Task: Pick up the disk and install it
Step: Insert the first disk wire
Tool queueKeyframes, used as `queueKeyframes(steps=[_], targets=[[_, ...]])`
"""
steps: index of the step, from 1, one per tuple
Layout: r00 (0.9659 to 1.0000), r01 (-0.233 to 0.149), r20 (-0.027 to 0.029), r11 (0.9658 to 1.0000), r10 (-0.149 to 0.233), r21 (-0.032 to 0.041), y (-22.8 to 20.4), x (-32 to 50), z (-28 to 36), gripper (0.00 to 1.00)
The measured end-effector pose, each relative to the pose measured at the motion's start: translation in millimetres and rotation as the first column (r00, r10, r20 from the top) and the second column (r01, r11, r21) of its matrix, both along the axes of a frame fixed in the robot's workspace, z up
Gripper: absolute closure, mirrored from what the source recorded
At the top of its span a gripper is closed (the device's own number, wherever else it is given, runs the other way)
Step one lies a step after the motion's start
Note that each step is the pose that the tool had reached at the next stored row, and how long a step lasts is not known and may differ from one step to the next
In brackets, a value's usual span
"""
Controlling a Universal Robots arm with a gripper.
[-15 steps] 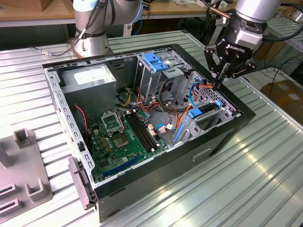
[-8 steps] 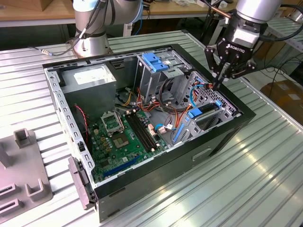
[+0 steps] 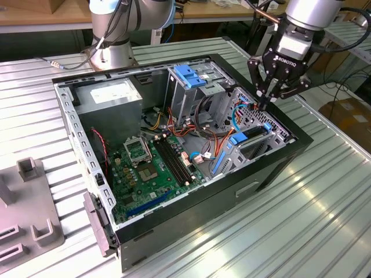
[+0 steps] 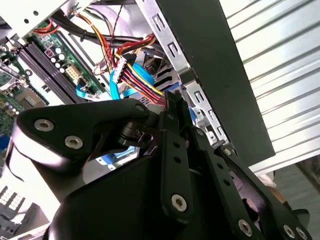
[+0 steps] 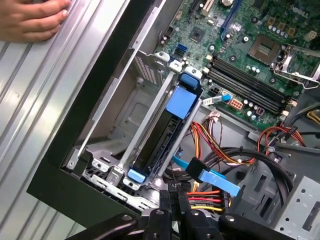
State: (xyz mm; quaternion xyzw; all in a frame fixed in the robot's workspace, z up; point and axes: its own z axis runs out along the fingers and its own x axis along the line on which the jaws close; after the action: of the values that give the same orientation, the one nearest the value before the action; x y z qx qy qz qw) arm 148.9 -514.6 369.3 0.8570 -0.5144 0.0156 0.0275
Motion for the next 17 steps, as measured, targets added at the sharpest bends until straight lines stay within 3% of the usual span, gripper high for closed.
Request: queueKeyframes(steps=[6,8,10,13,17], targets=[[0.9956,0.094,-0.0001,0.9956,-0.094,-0.0006,0.0,-0.1,-1.9,0.83],[0.9919,0.127,0.0000,0.9919,-0.127,-0.0012,0.0,0.0,-2.5,0.83],[0.9831,0.183,0.0002,0.9831,-0.183,-0.0022,0.0,-0.1,-3.7,0.83],[0.9742,0.226,0.0003,0.9742,-0.226,-0.0028,0.0,0.0,-4.5,0.83],[0.9693,0.246,0.0003,0.9693,-0.246,-0.0028,-3.6,0.0,-5.6,0.83]])
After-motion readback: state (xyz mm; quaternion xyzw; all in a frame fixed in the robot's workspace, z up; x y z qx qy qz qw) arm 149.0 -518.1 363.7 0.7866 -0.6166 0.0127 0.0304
